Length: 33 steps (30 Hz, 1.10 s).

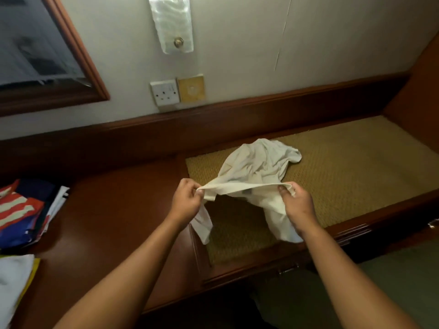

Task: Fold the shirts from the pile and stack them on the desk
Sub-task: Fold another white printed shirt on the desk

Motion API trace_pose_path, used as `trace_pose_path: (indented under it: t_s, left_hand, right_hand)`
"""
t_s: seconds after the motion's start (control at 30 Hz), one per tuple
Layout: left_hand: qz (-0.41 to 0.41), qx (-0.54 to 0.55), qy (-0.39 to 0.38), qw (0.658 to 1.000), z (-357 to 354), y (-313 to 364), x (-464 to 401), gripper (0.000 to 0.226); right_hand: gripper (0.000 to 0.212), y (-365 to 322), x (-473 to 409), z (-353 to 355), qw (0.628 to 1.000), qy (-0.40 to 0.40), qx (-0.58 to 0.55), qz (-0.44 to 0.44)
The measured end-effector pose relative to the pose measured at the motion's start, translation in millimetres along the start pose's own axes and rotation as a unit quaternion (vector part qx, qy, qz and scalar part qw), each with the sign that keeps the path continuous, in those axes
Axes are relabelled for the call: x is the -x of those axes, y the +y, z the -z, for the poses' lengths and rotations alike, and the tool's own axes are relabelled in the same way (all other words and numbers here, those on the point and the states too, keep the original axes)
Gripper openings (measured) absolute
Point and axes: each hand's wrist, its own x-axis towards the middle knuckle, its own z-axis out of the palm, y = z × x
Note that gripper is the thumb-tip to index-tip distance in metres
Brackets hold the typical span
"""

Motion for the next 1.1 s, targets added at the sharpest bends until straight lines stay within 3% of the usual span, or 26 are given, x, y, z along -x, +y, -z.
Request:
trace_pose_path:
  t_s: [0.13, 0.23, 0.53, 0.8, 1.1]
  left_hand:
    - [-0.025, 0.13, 0.015, 0.991, 55, 25, 42, 0.017]
    - [-0.043, 0.154, 0.053, 0.986, 83, 40, 78, 0.021]
    - [-0.087, 0.091, 0.134, 0.983, 144, 51, 177, 0.022]
    - [-0.074, 0.004, 0.221, 0.973, 189, 46, 284, 0.019]
    - [-0.064, -0.023, 0.208, 0.976, 250, 60, 404, 0.019]
  right_hand:
    - [0.013, -44, 58, 5, 0.997, -0.006, -0.036, 0.065]
    - [0.013, -62, 105, 5, 0.995, 0.004, -0.034, 0.098]
    - [0.014, -94, 200, 6, 0.987, -0.031, -0.09, 0.13]
    - [0.016, -99, 282, 7, 0.976, -0.107, -0.099, 0.16]
    - [0.015, -113, 383, 17, 0.956, -0.179, -0.124, 0.196]
